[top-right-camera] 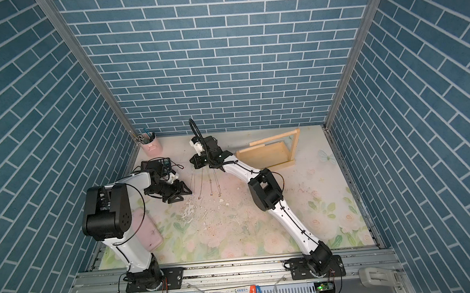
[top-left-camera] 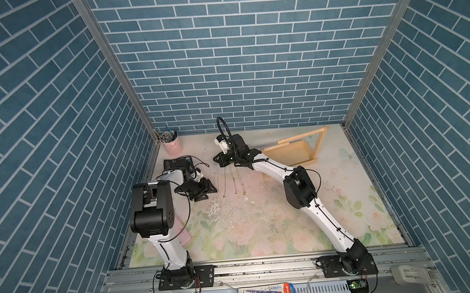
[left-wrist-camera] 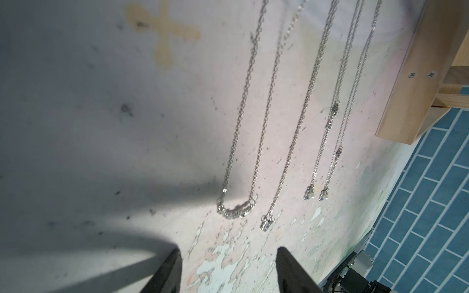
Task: Take the necklace off the jewelry display stand
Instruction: Place the necklace at the center of the board.
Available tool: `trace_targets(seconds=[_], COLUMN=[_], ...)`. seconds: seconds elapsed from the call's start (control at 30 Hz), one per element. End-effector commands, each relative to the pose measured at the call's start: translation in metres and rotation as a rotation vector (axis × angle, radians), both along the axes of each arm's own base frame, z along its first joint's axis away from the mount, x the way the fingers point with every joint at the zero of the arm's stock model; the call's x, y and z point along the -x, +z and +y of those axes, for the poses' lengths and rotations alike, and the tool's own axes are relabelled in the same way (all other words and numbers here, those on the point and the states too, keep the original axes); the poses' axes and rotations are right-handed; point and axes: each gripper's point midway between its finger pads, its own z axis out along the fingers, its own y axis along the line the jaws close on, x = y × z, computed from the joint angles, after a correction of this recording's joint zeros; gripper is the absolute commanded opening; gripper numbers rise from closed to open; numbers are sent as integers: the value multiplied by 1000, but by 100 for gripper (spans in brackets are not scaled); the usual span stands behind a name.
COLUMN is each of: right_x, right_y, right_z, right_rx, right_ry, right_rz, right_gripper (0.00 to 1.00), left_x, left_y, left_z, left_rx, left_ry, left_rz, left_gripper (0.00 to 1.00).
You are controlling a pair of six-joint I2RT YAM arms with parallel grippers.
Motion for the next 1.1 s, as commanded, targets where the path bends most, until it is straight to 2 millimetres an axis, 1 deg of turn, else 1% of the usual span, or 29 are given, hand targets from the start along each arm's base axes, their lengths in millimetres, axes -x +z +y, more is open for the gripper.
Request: trace_targets(seconds=[0.0,0.13,0.43,0.6,0.77,0.83,0.9,1.07], right_x=[-4,-5,-7,-10,-13,-16,-16,-20], right_y=[-1,-5,-13,-18,-24,-26,-27,-24], right_z=[4,4,4,5,4,3,3,2], right_rx=[-25,-22,-12,-9,2,5,6,-2], right_ry=[-9,-11,-16,-22,-36,-41,-44,-57], right_rz=[8,10,7,2,-10,-15,-18,-20], right_gripper=[0,0,0,0,0,0,0,0], left_x=[5,2,-6,-6,-6,-6,-6,-6], left_y=[-3,2,17,17,18,19,19,18], left_z=[6,2,-11,-13,-13,-13,-13,-13], left_rx=[-34,-7,85,93,93,93,92,91], left_ry=[7,10,27,23,23,22,22,21], left_rz=[1,-22,-86,-83,-85,-85,-86,-81], left_gripper=[69,77,89,94,95,99,99,99])
